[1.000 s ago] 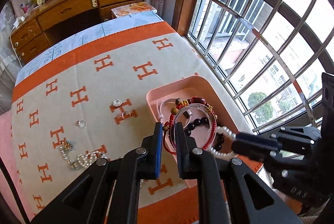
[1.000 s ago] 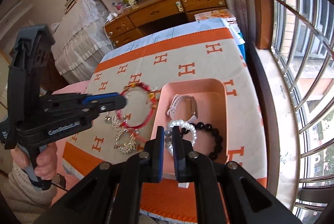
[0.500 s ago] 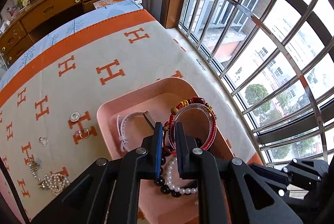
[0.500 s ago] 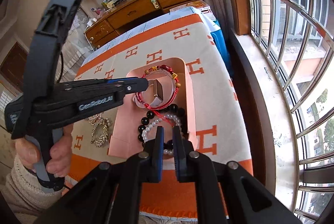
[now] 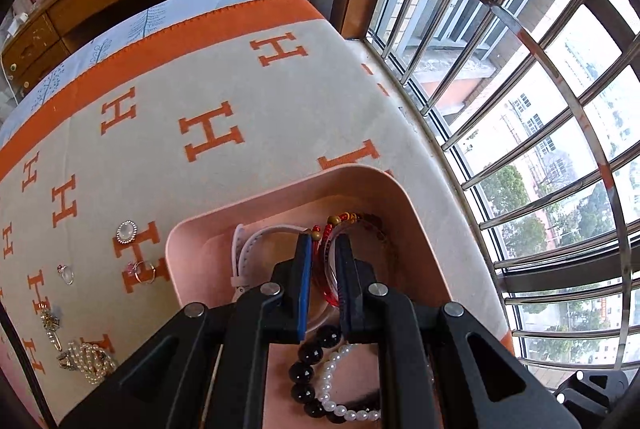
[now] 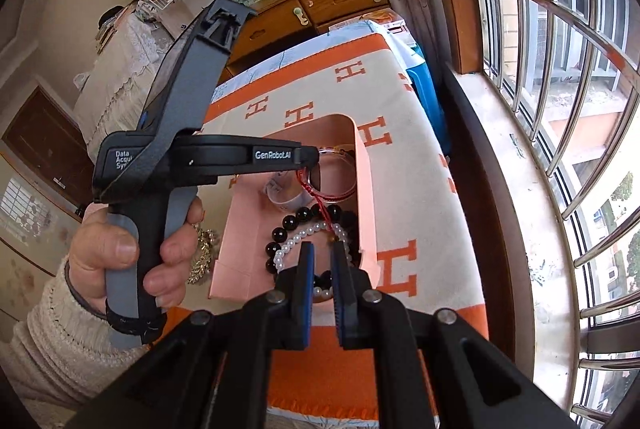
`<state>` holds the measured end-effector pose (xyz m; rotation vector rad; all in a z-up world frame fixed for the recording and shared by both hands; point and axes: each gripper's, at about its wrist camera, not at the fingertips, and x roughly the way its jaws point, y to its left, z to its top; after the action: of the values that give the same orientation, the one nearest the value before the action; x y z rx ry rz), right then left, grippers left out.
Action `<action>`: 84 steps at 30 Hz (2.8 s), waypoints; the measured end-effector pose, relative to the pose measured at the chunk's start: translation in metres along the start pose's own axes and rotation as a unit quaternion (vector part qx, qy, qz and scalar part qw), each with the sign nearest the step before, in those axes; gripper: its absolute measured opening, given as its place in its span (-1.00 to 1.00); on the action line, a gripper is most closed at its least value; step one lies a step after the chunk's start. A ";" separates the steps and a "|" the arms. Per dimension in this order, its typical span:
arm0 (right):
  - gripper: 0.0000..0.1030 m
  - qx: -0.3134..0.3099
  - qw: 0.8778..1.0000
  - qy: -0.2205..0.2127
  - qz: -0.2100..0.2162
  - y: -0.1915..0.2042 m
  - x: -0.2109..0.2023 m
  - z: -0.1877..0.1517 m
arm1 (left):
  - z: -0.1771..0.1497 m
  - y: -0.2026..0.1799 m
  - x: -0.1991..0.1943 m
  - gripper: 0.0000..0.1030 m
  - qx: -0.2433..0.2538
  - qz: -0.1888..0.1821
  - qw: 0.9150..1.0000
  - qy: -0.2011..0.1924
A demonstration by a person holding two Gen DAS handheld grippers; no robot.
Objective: Organize jewelry
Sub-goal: 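Lower the red bangles into the pink box with the left tool and open it, then lift both tools out of the pink box back over the blanket, then close the right tool on the gold leaf hair comb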
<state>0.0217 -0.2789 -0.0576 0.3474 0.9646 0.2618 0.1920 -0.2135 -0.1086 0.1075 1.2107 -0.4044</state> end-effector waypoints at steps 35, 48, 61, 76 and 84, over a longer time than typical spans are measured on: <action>-0.83 -0.096 0.992 0.061 0.050 0.108 0.051 -0.017 | -0.187 0.194 -0.160 0.18 -0.167 0.156 0.967 -0.110; -0.45 -0.100 0.986 0.131 0.017 0.156 0.101 -0.022 | -0.215 0.226 -0.137 0.23 -0.163 0.140 0.971 -0.109; -0.45 0.017 0.980 0.172 -0.099 0.150 0.145 0.006 | -0.230 0.261 -0.119 0.23 -0.180 0.099 0.974 -0.098; -0.78 -0.057 0.976 0.166 -0.130 0.168 0.162 -0.001 | -0.232 0.268 -0.115 0.23 -0.191 0.092 0.973 -0.095; -0.85 -0.059 0.986 0.120 -0.098 0.164 0.135 0.004 | -0.221 0.269 -0.119 0.23 -0.196 0.101 0.970 -0.101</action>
<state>0.0883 -0.0799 -0.0910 0.1117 1.2073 0.1822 0.0585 0.1291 -0.1131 -0.1483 1.0467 0.0072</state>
